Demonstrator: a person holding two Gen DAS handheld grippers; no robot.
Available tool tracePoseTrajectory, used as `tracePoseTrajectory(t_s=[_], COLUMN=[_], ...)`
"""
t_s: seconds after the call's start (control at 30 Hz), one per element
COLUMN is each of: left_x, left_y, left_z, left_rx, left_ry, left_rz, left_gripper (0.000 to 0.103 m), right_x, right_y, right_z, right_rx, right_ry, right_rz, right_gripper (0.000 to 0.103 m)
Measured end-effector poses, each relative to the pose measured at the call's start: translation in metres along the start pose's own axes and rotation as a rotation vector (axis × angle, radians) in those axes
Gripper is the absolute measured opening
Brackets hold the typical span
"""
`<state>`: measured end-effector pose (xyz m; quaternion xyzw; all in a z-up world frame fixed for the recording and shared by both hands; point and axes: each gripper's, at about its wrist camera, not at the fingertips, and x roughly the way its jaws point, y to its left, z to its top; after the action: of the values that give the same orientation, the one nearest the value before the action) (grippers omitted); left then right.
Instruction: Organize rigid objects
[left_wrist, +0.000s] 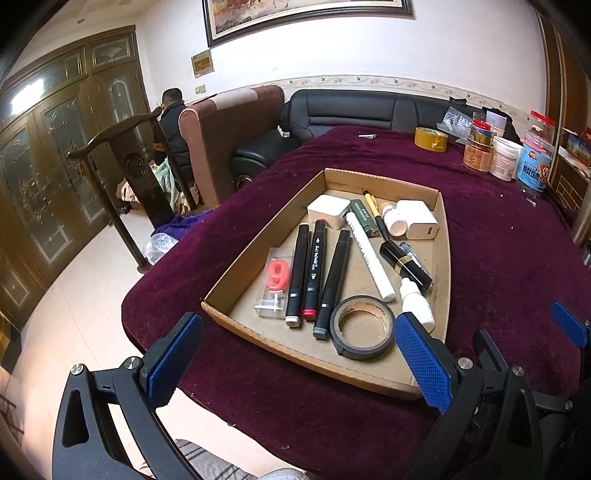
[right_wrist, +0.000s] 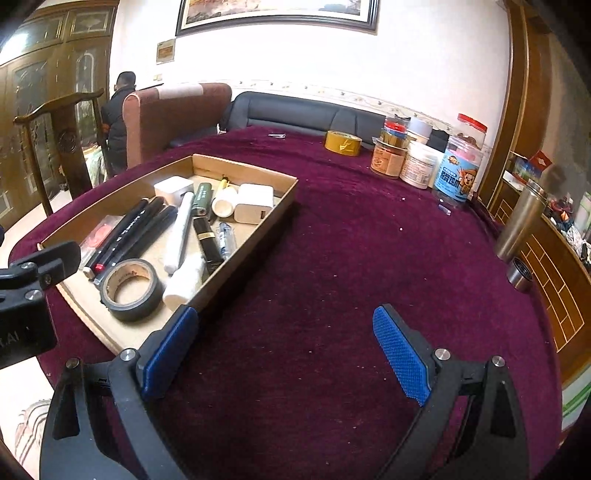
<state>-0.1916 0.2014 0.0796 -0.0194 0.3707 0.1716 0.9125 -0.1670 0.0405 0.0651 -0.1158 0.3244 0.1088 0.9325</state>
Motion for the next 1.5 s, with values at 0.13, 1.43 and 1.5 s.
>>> tracePoseTrajectory(t_s=[0.13, 1.43, 1.5], left_x=[0.003, 0.004, 0.003], left_y=[0.007, 0.006, 0.007], left_z=[0.0, 0.002, 0.001], left_rx=[-0.013, -0.054, -0.054], left_ry=[0.009, 0.03, 0.03], left_rz=[-0.008, 0.026, 0.026], left_gripper=[0.102, 0.102, 0.102], right_x=[-0.001, -0.004, -0.004], right_y=[0.008, -0.001, -0.001], right_z=[0.002, 0.004, 0.004], right_rx=[-0.021, 0.006, 0.004], right_ry=[-0.002, -0.017, -0.017], right_rz=[-0.004, 0.027, 0.027], right_gripper=[0.097, 0.097, 0.097])
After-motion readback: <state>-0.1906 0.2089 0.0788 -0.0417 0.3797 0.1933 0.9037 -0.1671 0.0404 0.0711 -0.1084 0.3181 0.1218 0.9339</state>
